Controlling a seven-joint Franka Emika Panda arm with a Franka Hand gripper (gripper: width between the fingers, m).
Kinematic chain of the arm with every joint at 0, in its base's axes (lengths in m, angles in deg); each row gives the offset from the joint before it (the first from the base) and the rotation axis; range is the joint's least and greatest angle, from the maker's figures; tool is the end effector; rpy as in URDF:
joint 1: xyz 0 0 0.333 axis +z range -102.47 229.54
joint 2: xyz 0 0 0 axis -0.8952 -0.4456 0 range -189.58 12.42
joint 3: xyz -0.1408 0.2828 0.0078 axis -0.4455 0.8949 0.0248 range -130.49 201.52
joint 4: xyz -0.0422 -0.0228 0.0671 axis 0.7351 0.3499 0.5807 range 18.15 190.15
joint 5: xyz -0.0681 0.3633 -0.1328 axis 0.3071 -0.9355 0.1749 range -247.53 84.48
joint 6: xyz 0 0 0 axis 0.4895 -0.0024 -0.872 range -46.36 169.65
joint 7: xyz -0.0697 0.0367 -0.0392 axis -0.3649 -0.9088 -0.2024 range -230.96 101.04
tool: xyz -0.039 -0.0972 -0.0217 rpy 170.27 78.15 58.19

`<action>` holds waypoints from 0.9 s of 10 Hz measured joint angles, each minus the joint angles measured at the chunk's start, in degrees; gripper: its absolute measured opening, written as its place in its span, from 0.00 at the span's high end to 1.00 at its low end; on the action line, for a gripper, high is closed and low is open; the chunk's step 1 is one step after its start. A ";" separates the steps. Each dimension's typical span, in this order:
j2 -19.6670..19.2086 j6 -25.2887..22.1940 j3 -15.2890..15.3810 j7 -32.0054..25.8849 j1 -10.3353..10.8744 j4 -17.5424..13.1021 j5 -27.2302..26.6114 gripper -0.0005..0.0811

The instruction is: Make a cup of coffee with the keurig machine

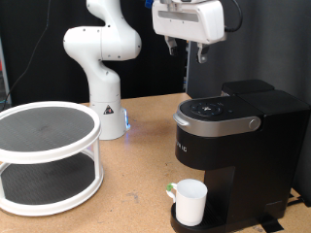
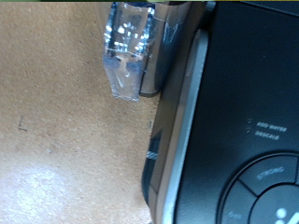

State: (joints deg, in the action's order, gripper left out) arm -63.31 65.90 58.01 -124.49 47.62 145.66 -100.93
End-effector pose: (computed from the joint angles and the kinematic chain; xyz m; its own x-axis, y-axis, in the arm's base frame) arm 0.4296 0.0872 0.5117 0.5258 0.8345 0.1650 0.8484 -0.5285 -0.0305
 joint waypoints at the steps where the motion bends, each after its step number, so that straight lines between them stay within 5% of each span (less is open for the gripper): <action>1: -0.21 1.34 0.56 -0.24 -0.01 -0.04 0.40 0.01; 9: -9.74 1.44 3.01 6.48 -0.23 -9.24 5.69 0.01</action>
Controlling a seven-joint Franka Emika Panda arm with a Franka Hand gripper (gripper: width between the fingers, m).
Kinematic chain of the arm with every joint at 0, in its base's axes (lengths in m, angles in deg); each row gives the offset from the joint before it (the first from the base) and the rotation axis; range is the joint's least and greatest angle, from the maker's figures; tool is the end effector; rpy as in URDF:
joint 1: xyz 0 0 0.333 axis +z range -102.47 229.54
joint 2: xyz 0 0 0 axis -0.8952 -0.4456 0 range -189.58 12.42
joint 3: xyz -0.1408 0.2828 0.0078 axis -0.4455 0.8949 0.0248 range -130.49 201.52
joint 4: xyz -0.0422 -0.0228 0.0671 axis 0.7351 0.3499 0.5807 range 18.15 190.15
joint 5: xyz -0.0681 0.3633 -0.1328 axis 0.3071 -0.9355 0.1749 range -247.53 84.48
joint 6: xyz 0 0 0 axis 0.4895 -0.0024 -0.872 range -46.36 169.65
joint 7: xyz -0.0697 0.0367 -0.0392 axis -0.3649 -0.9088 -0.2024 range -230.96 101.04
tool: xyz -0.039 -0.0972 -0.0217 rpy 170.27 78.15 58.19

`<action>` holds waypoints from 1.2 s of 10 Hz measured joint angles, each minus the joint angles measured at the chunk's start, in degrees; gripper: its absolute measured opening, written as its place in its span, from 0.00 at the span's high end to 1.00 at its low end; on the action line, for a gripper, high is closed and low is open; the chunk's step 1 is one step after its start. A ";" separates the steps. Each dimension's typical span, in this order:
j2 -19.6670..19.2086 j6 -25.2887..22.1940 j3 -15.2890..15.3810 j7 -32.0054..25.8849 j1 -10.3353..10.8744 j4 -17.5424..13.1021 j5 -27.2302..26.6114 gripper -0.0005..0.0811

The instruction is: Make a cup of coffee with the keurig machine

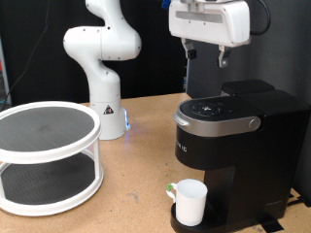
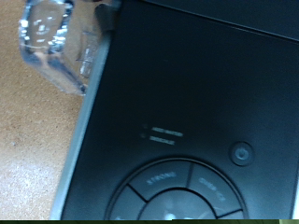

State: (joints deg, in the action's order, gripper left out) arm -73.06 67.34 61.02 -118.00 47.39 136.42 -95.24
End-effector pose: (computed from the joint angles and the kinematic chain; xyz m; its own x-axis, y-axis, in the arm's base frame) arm 0.4795 0.1092 0.5171 0.5390 0.8312 0.1363 0.8394 -0.5435 -0.0048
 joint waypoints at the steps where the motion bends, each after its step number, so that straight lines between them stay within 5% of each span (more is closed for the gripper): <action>1: -1.19 -0.10 0.01 1.79 -0.04 -1.19 0.84 0.01; 7: -6.30 -0.23 0.03 5.76 -0.08 -6.16 3.98 0.01; 12: -6.93 1.09 0.11 6.34 -0.08 -5.63 6.01 0.01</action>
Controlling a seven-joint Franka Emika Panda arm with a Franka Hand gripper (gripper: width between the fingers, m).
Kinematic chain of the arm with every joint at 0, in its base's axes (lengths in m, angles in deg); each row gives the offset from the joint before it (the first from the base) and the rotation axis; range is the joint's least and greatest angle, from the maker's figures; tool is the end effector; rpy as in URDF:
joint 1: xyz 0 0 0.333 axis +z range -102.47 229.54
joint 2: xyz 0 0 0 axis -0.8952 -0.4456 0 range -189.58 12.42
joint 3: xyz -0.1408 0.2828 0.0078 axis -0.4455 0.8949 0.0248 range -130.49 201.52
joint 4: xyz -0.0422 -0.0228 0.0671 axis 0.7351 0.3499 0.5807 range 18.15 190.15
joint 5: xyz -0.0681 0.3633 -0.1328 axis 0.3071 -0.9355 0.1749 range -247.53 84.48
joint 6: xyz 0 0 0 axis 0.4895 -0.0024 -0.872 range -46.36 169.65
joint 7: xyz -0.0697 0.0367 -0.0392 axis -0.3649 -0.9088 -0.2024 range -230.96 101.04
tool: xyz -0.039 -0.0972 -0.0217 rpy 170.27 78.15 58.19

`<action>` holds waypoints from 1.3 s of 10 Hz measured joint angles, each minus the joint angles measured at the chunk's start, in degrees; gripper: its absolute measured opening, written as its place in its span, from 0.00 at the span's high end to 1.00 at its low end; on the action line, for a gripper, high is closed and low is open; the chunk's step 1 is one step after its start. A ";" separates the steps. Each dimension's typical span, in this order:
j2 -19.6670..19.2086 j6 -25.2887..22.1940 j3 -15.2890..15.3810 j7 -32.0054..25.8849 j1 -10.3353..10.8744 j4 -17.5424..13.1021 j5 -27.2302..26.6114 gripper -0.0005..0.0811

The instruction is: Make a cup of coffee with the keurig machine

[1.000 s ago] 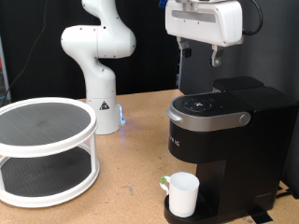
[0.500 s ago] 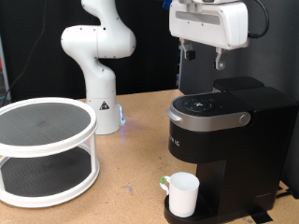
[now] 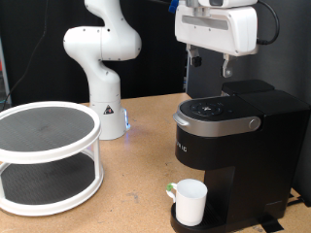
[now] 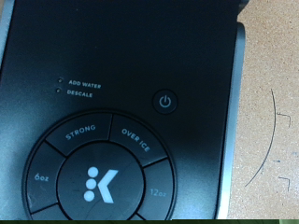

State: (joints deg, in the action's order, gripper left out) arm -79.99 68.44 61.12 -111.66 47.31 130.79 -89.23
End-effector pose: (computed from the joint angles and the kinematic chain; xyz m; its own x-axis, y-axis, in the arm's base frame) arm 0.5163 0.1031 0.5117 0.5951 0.7968 0.1042 0.7998 -0.5999 0.0194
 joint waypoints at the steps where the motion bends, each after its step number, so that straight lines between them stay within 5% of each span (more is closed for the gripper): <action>1: -0.01 0.37 0.05 0.00 0.00 0.43 0.29 0.01; 3: -0.03 1.45 0.22 0.00 0.00 1.62 1.02 0.01; 4: -0.04 1.88 0.33 0.00 0.00 2.27 1.46 0.12; 5: -0.05 2.25 0.47 0.00 0.00 2.94 1.74 0.12; 6: -0.05 2.63 0.58 0.00 0.00 3.55 1.82 0.29; 7: -0.06 2.89 0.66 0.00 0.00 4.15 1.89 0.29; 9: -0.08 4.46 0.83 -0.01 0.01 5.39 2.03 0.68; 10: -0.08 5.89 0.90 -0.15 0.02 6.03 2.05 0.68; 11: -0.08 7.26 0.97 -0.17 0.03 6.57 2.05 0.90; 13: -0.08 8.93 1.08 -0.17 0.03 7.29 2.18 0.96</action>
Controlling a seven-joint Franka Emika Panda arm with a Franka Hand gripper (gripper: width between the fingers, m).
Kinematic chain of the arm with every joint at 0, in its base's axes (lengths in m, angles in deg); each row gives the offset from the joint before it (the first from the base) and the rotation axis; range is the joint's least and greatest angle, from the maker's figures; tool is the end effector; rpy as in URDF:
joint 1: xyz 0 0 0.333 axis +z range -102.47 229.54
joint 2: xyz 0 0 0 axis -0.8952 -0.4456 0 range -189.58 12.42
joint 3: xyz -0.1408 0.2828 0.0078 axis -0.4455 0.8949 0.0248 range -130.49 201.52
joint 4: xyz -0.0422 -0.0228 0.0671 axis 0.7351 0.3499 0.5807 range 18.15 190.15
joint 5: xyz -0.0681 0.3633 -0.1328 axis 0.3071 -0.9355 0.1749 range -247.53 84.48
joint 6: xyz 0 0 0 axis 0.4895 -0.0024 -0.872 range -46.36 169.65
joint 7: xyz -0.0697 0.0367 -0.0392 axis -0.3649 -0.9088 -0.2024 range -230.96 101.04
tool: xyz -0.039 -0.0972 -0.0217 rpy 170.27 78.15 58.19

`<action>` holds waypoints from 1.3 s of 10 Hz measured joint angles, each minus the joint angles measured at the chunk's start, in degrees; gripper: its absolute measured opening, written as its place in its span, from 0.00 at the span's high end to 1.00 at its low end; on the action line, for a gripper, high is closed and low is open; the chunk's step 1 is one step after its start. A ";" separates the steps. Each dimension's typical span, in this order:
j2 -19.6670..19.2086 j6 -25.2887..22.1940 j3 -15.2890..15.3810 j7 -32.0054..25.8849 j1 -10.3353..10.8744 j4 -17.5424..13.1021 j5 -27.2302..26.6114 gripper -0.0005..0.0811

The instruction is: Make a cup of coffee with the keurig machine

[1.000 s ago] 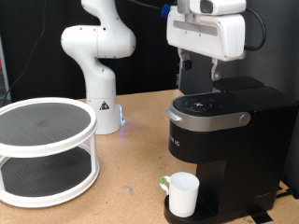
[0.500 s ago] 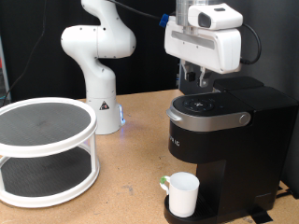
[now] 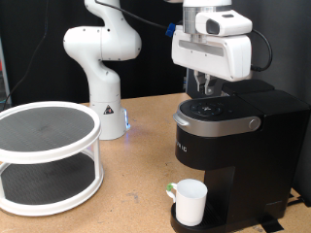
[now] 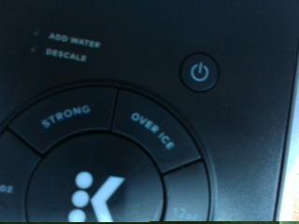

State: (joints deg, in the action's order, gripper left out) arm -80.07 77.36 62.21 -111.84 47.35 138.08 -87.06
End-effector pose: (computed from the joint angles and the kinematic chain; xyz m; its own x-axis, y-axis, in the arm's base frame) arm 0.5095 0.1052 0.4641 0.5740 0.8138 0.0915 0.8116 -0.5802 0.0684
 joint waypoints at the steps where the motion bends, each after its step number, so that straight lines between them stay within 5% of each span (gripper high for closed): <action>1: -0.01 0.59 0.06 0.01 0.00 0.31 0.43 0.99; 13: -0.08 11.85 0.97 1.31 0.35 6.29 2.17 0.99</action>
State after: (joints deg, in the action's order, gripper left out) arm -80.16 89.21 63.18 -110.53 47.70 144.37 -84.89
